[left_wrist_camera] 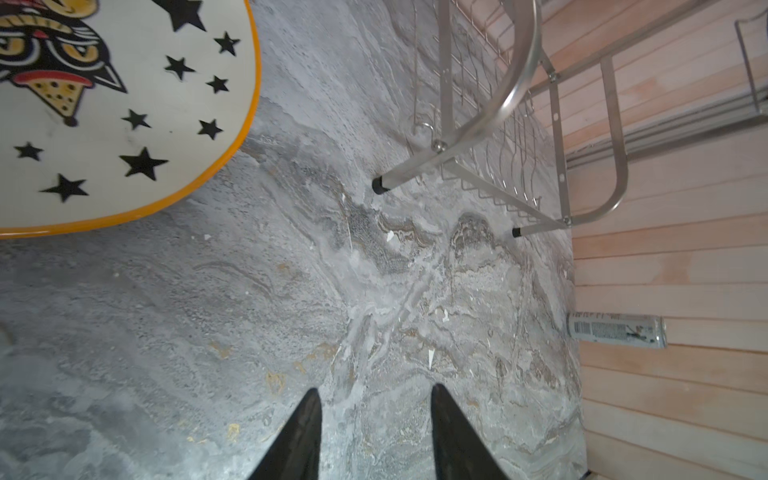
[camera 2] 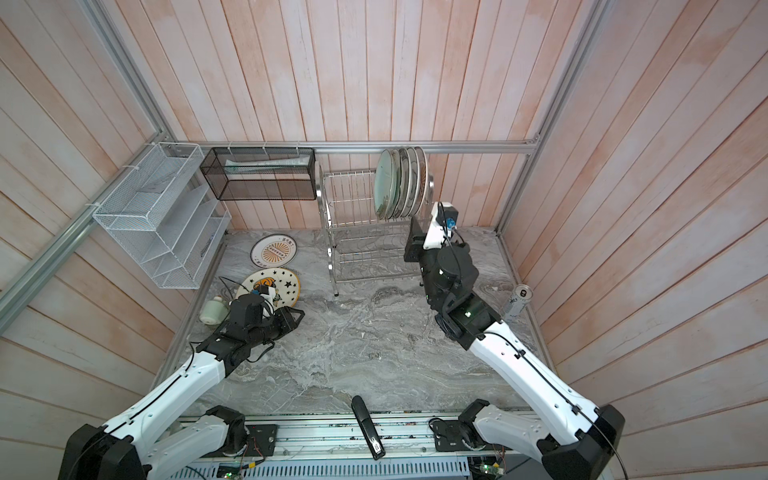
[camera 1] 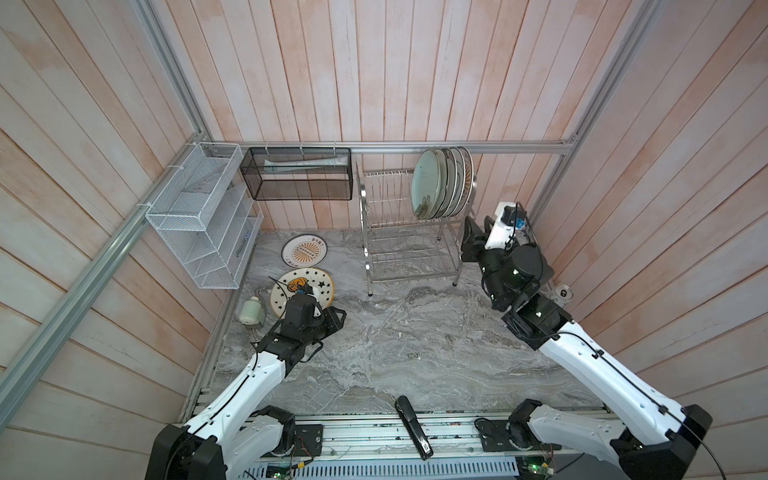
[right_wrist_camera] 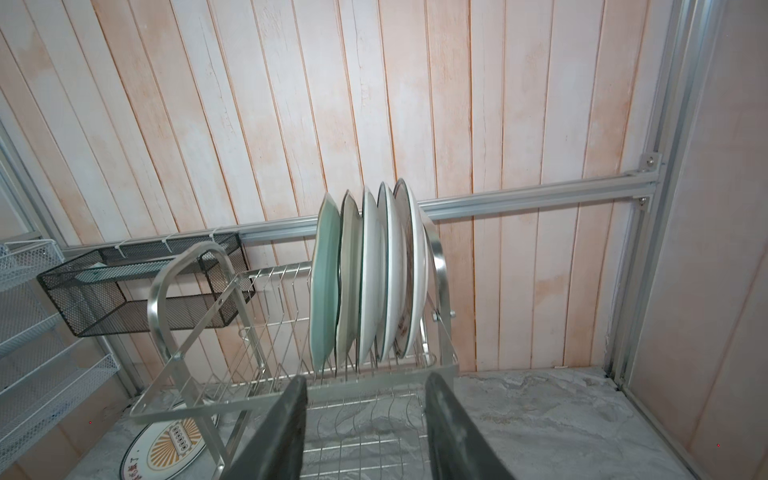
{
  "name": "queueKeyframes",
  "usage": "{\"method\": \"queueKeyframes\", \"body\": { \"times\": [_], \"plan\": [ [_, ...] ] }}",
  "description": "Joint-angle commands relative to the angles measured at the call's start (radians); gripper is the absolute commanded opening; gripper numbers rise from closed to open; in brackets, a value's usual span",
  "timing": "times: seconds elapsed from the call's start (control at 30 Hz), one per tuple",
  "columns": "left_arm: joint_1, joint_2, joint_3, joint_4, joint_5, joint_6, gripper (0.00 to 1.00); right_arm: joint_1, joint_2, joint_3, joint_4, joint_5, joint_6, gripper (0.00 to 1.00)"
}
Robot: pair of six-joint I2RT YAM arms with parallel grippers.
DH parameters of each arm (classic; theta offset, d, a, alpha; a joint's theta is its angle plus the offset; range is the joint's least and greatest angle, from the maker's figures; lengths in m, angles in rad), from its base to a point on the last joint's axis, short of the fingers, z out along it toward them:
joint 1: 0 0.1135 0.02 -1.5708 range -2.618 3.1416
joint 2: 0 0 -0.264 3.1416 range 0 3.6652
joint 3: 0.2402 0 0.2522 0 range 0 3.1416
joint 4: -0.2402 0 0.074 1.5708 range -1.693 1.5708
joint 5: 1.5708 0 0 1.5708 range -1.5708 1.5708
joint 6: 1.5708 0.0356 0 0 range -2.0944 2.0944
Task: Load the plates into the dish rack
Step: 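Open the right gripper and withdraw it from the rack toward the table, then pinch the star plate rim with the left gripper and lift its edge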
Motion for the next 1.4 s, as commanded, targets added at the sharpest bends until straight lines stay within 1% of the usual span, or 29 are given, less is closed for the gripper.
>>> {"method": "queueKeyframes", "body": {
  "times": [0.0, 0.13, 0.2, 0.3, 0.47, 0.73, 0.83, 1.0, 1.37],
  "plan": [
    [0.038, -0.008, -0.020, 0.003, -0.023, -0.035, 0.45, 0.005, -0.061, -0.131, 0.017, -0.036, 0.136, 0.47],
    [0.076, -0.030, -0.060, 0.016, -0.050, -0.086, 0.45, 0.005, -0.107, -0.300, 0.036, -0.155, 0.232, 0.48],
    [0.101, -0.044, -0.089, 0.029, -0.051, -0.114, 0.45, 0.006, -0.097, -0.333, -0.011, -0.169, 0.274, 0.49],
    [0.158, -0.055, -0.109, 0.016, -0.053, -0.114, 0.46, 0.006, -0.089, -0.382, -0.047, -0.192, 0.320, 0.49],
    [0.283, -0.058, -0.142, 0.013, 0.006, -0.095, 0.46, 0.005, -0.115, -0.468, -0.028, -0.238, 0.361, 0.49],
    [0.406, -0.023, -0.171, 0.060, 0.069, -0.079, 0.46, 0.005, -0.104, -0.564, 0.006, -0.327, 0.435, 0.49],
    [0.434, 0.004, -0.184, 0.103, 0.091, -0.097, 0.46, 0.006, -0.094, -0.582, 0.018, -0.356, 0.454, 0.49],
    [0.453, 0.054, -0.203, 0.178, 0.088, -0.138, 0.46, 0.006, -0.088, -0.593, 0.027, -0.387, 0.463, 0.49],
    [0.478, 0.193, -0.190, 0.296, 0.075, -0.173, 0.45, 0.005, -0.108, -0.608, 0.012, -0.395, 0.454, 0.49]
  ]
}}
